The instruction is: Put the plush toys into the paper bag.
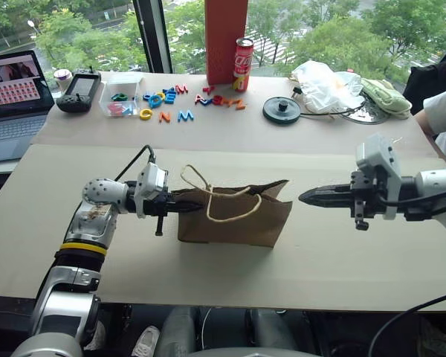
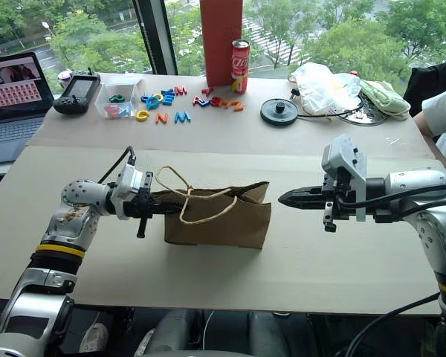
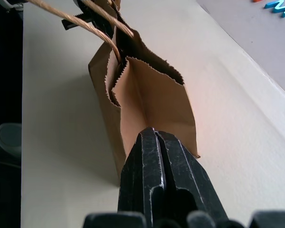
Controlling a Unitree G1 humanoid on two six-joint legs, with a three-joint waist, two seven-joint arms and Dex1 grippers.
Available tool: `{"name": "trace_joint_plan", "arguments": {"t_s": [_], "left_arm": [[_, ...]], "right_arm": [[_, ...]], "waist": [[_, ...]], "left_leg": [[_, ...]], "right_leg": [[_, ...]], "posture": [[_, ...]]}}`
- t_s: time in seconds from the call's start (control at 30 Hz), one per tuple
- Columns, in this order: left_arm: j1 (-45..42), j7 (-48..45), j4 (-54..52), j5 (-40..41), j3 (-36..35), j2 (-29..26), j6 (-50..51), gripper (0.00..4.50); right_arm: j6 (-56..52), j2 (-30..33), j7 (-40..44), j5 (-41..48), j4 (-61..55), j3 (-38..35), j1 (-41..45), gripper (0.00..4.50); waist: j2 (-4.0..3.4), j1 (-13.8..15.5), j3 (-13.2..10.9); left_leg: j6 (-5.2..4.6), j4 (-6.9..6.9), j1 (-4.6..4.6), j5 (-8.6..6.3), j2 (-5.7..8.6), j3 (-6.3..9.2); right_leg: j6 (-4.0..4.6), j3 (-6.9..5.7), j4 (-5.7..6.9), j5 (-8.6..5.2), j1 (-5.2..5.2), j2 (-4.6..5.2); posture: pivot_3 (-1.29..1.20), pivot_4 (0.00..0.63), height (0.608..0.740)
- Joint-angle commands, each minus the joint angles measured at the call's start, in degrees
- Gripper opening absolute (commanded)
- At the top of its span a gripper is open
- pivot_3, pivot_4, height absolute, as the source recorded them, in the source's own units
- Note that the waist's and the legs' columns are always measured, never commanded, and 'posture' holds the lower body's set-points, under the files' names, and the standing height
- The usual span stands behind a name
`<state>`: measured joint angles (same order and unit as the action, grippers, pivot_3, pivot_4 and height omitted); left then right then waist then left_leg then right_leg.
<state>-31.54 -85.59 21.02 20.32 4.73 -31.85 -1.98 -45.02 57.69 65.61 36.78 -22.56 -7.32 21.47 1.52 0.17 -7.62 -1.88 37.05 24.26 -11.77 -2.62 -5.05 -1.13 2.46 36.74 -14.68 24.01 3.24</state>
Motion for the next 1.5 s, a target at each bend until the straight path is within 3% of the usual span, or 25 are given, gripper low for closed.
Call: {"name": "trace_joint_plan", "arguments": {"t_s": [0.03,0.27,0.3,0.57,0.73,1.5], "left_arm": [[-0.94,-0.24,-1.08,-0.13,-0.26,-0.86,-0.03,1.8],[-0.29,-0.01,-10.8,4.48,-2.52,-5.86,12.56,4.34],[-0.01,0.03,-12.63,5.34,-2.94,-6.81,14.35,4.44],[-1.79,1.72,-25.56,15.91,-9.39,-17.58,33.88,4.44],[-2.26,-1.02,-24.82,19.92,-11.47,-24.77,41.85,4.44],[-1.8,3.11,-22.58,19.83,-12.87,-22.8,40.6,4.44]], "right_arm": [[1.16,0.47,-0.49,0.17,-1.58,-0.64,0.35,0.0],[1.94,0.65,-0.75,-0.83,-0.94,0.18,0.88,0.0],[2.07,0.68,-0.78,-0.9,-0.97,0.28,0.86,0.0],[3.38,0.83,-0.09,-1.08,-0.27,0.43,1.33,0.0],[4.36,0.6,0.7,-0.9,0.05,0.5,1.97,0.0],[4.84,-0.62,1.06,-0.57,1.29,1.46,4.14,0.0]], "waist": [[0.0,0.0,0.0],[0.0,-0.14,0.0],[0.0,-0.14,0.0],[0.0,-0.42,0.0],[-0.02,-0.57,-0.01],[-0.02,-0.29,-0.01]], "left_leg": [[0.0,0.0,0.0,0.0,0.0,0.0],[0.0,0.0,0.01,0.0,-0.05,0.01],[0.0,0.0,0.01,0.0,-0.09,0.01],[0.0,-0.01,-0.03,0.0,-0.12,0.01],[0.0,-0.02,-0.05,0.0,-0.12,-0.02],[0.0,-0.02,-0.04,0.0,-0.07,-0.12]], "right_leg": [[0.0,0.0,0.0,0.0,0.0,0.0],[0.0,0.0,0.02,0.0,0.02,-0.01],[0.0,0.0,0.02,0.0,0.02,-0.01],[-0.01,0.0,0.02,-0.01,0.01,-0.02],[-0.01,-0.01,0.03,-0.01,0.03,-0.04],[0.02,0.01,0.04,-0.02,0.05,-0.04]], "posture": [[0.0,0.15,0.739],[0.0,0.15,0.739],[0.0,0.15,0.739],[0.0,0.15,0.739],[0.0,0.15,0.739],[0.0,0.15,0.739]]}}
